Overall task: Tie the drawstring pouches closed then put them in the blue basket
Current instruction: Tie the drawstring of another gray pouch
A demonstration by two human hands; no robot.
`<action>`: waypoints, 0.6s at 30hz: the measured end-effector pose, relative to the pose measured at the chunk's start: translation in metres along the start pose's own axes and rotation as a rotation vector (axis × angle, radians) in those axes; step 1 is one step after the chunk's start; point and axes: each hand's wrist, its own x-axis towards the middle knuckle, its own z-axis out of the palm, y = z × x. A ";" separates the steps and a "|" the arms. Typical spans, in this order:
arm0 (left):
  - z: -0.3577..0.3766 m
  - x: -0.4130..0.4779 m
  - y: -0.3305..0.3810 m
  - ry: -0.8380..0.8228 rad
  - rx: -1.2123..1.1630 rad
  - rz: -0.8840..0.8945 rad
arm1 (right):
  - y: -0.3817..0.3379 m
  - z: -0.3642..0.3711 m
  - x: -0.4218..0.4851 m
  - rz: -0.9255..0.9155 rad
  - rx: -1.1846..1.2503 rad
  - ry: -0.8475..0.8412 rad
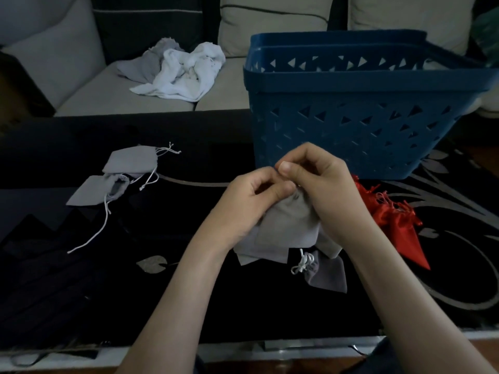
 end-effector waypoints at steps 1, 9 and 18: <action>0.002 0.000 0.001 0.005 -0.026 0.020 | -0.002 0.001 -0.001 -0.020 0.036 -0.014; -0.002 0.001 -0.001 -0.063 0.133 -0.003 | -0.004 -0.001 0.004 -0.176 -0.075 -0.047; -0.001 0.009 0.005 0.195 -0.335 -0.031 | 0.000 -0.011 0.008 -0.125 -0.290 -0.032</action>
